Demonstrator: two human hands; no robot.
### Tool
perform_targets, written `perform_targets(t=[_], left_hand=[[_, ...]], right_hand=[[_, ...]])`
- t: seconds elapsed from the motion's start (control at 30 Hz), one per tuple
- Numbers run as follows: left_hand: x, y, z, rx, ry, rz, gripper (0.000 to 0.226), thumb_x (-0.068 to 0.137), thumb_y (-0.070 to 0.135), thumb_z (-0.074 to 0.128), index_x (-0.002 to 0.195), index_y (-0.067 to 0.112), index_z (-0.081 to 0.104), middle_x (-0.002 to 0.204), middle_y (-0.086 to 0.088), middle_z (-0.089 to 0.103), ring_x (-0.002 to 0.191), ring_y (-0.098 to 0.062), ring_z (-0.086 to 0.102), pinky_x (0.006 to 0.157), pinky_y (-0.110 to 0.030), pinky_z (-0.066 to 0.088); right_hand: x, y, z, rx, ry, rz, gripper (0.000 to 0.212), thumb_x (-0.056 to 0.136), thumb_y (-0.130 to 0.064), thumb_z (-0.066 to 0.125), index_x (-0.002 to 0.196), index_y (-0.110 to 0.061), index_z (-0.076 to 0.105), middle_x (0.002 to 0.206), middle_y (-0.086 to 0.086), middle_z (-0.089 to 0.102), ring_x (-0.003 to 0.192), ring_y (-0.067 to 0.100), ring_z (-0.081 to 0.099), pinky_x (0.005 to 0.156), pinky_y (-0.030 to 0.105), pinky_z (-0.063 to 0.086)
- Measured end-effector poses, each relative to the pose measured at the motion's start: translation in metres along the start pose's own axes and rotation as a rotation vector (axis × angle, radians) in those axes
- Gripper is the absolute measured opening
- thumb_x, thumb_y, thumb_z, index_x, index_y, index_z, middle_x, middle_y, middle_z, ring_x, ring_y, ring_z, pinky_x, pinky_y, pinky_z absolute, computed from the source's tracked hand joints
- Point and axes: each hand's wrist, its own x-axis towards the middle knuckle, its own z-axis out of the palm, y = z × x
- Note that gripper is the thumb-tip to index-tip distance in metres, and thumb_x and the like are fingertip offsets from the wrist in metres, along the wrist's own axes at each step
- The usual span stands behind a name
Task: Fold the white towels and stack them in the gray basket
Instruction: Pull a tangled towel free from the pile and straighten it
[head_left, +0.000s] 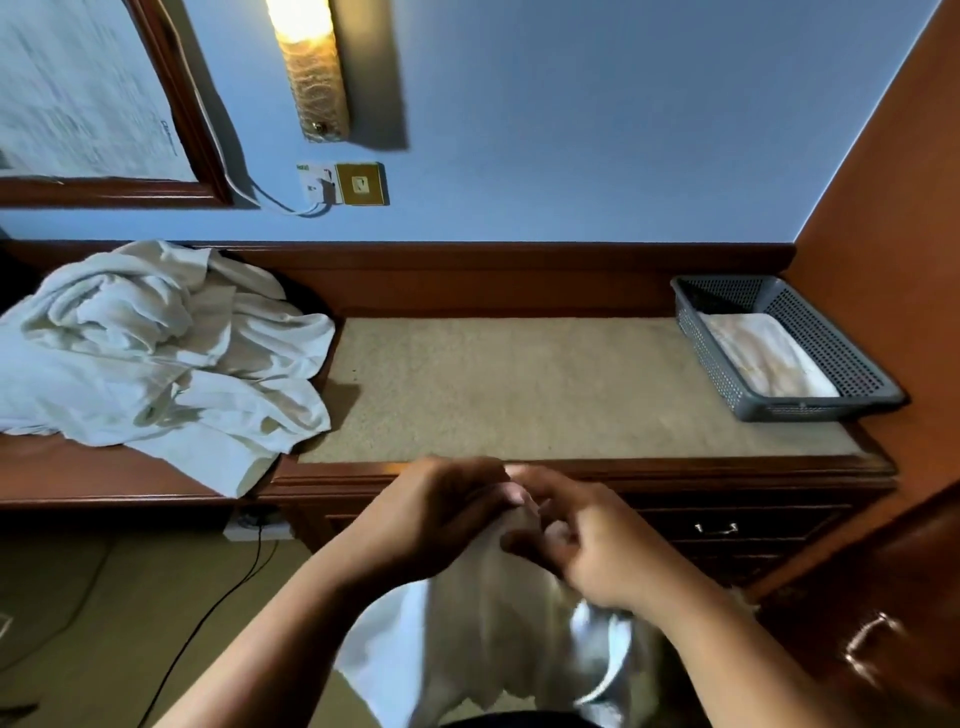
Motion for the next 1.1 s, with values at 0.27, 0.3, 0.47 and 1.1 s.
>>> perform_targets(t=[0.27, 0.3, 0.47, 1.1], left_hand=[[-0.021, -0.083, 0.028, 0.062, -0.266, -0.409, 0.027, 0.085, 0.052, 0.074, 0.081, 0.025, 0.069, 0.064, 0.021, 0.061, 0.061, 0.003, 0.054, 0.061, -0.029, 0.045], [-0.032, -0.096, 0.033, 0.065, -0.248, -0.461, 0.025, 0.086, 0.048, 0.074, 0.075, 0.027, 0.066, 0.061, 0.02, 0.059, 0.059, 0.002, 0.052, 0.061, -0.031, 0.044], [-0.054, -0.104, 0.012, -0.088, 0.314, -0.664, 0.009, 0.086, 0.037, 0.078, 0.08, 0.042, 0.073, 0.067, 0.016, 0.072, 0.058, 0.002, 0.063, 0.061, -0.036, 0.051], [-0.023, -0.027, -0.005, -1.076, 0.428, -0.373, 0.041, 0.071, 0.047, 0.087, 0.08, 0.011, 0.071, 0.077, -0.01, 0.063, 0.072, -0.014, 0.06, 0.068, -0.023, 0.053]], right_hand=[[0.005, 0.004, -0.043, 0.275, 0.637, -0.019, 0.022, 0.081, -0.046, 0.054, 0.093, -0.035, 0.067, 0.076, -0.015, 0.069, 0.068, -0.002, 0.059, 0.066, 0.024, 0.047], [0.005, 0.009, -0.052, 0.306, 0.715, 0.006, 0.022, 0.079, -0.05, 0.053, 0.091, -0.039, 0.067, 0.073, -0.016, 0.068, 0.065, -0.001, 0.057, 0.065, 0.026, 0.046], [-0.004, 0.021, -0.081, 0.087, 0.679, 0.179, 0.03, 0.086, -0.046, 0.064, 0.085, -0.016, 0.065, 0.066, 0.001, 0.065, 0.057, 0.008, 0.053, 0.057, 0.026, 0.041], [0.015, 0.012, -0.017, 0.513, 0.259, 0.261, 0.007, 0.094, -0.025, 0.069, 0.087, -0.022, 0.07, 0.08, 0.008, 0.071, 0.075, 0.014, 0.062, 0.071, 0.03, 0.047]])
